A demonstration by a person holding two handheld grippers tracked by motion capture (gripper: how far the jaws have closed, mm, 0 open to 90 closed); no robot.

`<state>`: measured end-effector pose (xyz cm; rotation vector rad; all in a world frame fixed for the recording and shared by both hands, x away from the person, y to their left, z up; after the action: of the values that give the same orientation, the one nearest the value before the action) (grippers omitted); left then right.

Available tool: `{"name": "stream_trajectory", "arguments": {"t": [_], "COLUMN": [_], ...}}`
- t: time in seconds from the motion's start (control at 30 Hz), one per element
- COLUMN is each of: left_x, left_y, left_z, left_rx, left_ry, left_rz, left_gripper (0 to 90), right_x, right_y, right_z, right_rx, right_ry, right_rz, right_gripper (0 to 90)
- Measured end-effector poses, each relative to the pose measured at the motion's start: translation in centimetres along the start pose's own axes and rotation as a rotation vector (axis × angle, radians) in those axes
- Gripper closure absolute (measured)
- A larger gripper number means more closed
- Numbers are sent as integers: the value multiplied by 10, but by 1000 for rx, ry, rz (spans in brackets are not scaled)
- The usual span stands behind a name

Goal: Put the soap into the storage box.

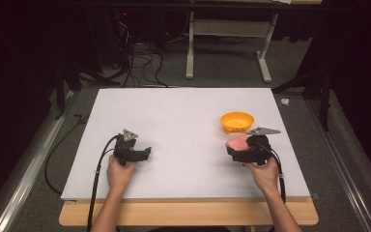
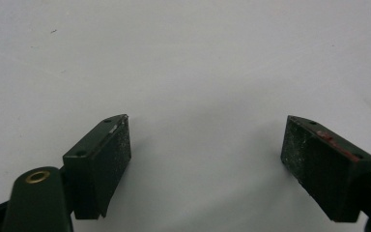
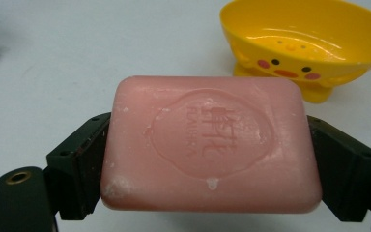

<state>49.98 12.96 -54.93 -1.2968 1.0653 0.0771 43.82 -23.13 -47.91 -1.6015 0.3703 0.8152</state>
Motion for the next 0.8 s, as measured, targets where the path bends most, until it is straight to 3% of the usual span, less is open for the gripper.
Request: {"name": "stream_trajectory", "arguments": {"t": [0.8], "left_x": [0], "left_y": [0], "left_z": [0], "left_rx": [-1], "left_ry": [1], "left_rz": [0], "left_gripper": [185], "right_x": [-2], "right_y": [-43], "right_z": [-28], "right_rx": [77], "right_ry": [-28], "right_rz": [-2], "right_gripper": [137]}}
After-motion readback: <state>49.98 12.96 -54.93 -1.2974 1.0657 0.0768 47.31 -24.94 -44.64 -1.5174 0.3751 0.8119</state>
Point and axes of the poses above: each handheld gripper's, and its own axes: x roughly forward along the jaws, y roughly out of its underside, z roughly to its left, the point moved 9 cm from there along x, roughly forward along the jaws, and after that the axes turned 8 degrees about y, right-handed, at the moved point
